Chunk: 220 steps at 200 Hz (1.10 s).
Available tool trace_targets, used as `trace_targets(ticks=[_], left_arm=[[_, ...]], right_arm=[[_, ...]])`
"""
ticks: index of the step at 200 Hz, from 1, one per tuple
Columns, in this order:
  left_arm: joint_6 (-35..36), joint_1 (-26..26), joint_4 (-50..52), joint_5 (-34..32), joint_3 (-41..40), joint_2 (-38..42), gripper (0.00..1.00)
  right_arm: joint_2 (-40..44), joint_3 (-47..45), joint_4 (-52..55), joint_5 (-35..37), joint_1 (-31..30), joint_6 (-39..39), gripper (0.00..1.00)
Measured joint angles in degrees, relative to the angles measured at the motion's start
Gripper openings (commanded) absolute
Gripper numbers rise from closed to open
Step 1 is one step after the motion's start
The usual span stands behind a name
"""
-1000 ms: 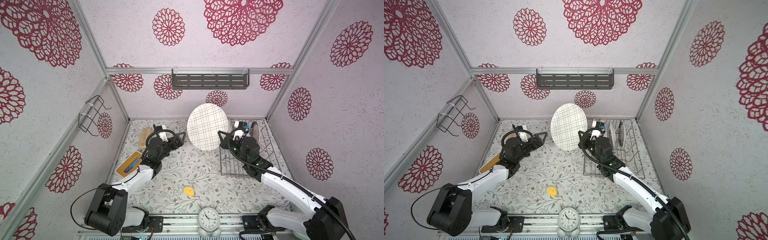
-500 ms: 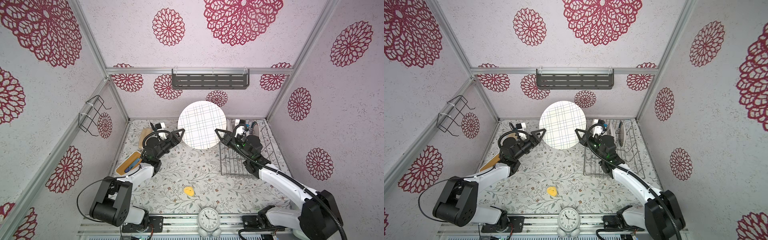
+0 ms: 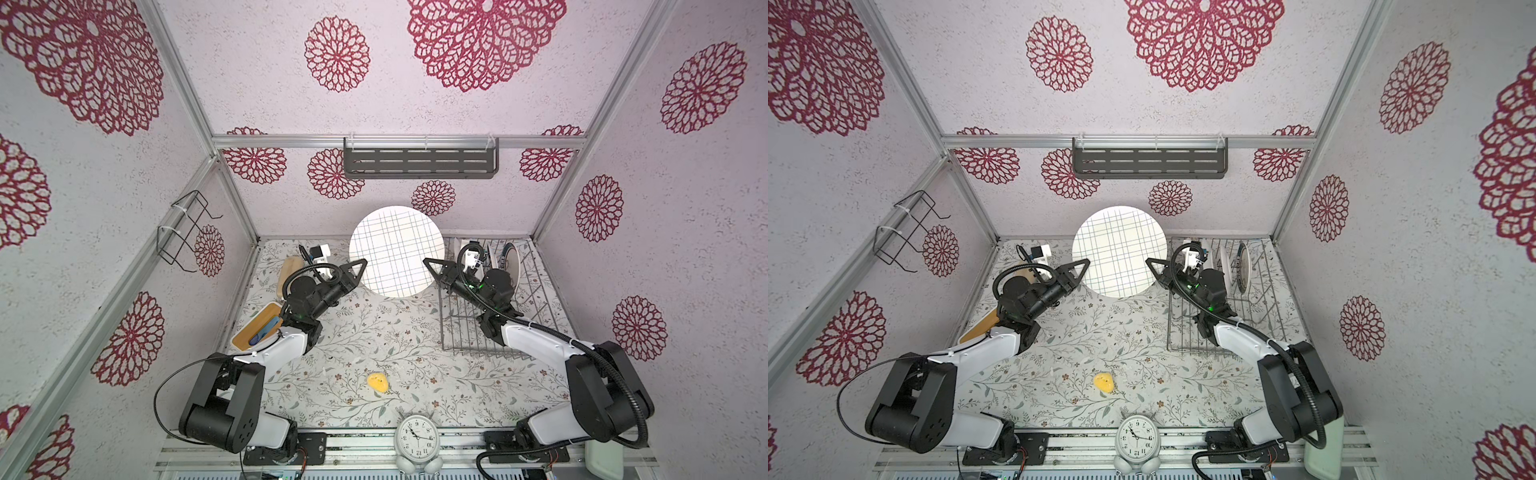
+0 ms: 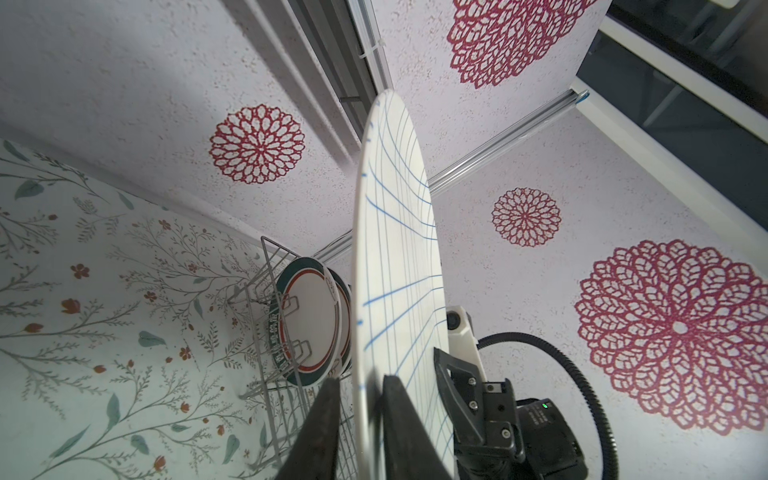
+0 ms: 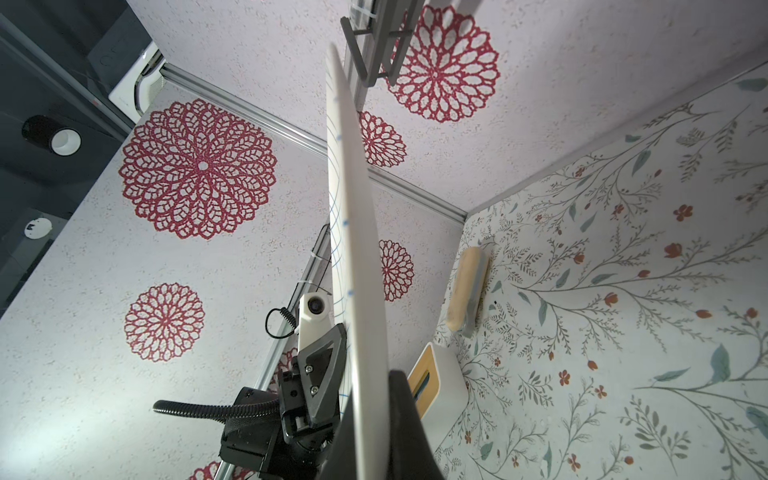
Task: Unload the plates from the dish rack
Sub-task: Place the plate at the top-center of the table.
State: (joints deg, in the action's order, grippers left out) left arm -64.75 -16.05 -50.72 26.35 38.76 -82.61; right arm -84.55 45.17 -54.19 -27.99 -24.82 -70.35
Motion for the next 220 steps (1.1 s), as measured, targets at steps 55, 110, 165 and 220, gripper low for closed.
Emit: trace_targets(ticks=[55, 110, 165, 220], left_arm=[[-3.87, 0.37, -0.68, 0.07, 0.00, 0.50, 0.00], [-3.17, 1.16, -0.11, 0.81, -0.31, 0.50, 0.00], [-2.49, 3.17, 1.92, 1.68, -1.07, 0.50, 0.00], [-2.56, 6.73, 2.05, 2.16, -3.15, 0.55, 0.00]], right_arm=[[-2.56, 0.00, -5.75, -2.03, 0.42, -3.26, 0.29], [-3.96, 0.02, -9.73, -4.33, 0.48, -7.67, 0.67], [-6.91, 1.88, -11.21, -6.95, 0.85, -10.82, 0.99], [-6.73, 3.69, -2.62, -7.04, 1.07, -7.76, 0.99]])
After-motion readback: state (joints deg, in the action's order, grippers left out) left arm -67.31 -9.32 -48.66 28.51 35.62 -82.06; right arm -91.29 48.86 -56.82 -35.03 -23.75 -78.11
